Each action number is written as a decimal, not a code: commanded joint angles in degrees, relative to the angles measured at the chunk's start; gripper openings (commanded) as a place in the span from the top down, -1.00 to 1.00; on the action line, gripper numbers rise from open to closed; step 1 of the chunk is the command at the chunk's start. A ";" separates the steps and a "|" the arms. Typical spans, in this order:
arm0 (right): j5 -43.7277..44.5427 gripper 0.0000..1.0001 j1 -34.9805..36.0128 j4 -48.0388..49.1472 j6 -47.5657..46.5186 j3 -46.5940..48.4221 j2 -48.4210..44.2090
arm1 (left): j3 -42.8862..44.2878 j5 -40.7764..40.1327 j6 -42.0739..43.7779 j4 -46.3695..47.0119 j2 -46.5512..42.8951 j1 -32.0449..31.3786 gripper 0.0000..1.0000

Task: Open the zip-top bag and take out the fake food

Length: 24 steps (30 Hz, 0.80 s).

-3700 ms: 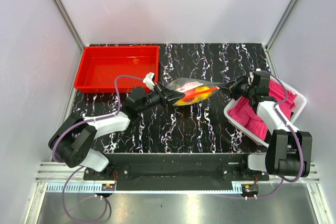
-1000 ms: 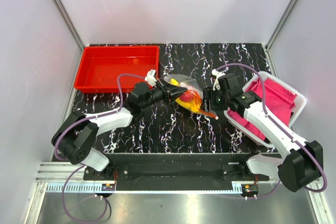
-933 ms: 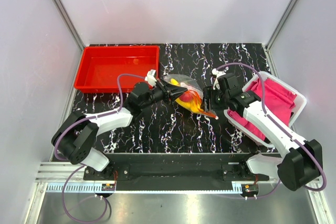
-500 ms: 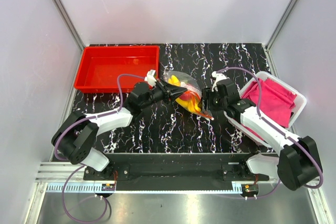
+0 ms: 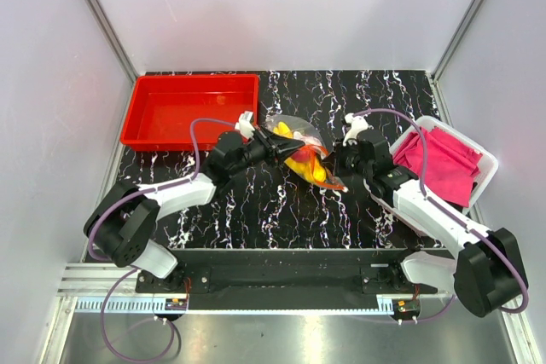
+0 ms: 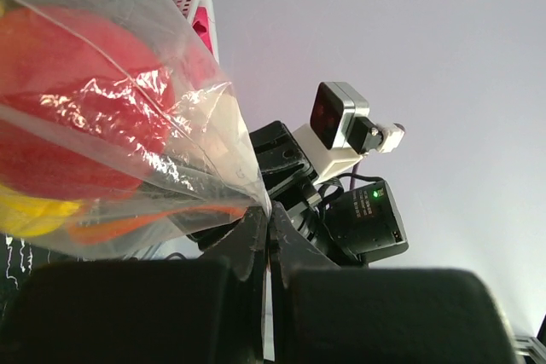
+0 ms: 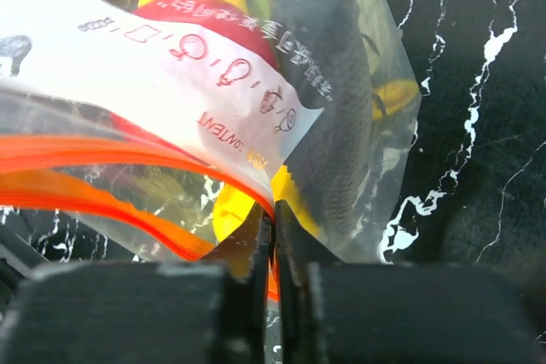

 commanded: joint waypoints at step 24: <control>-5.22 1.00 0.50 -32.05 13.48 25.01 1.06 | 20.26 -19.41 54.46 -54.86 -18.09 0.46 -0.15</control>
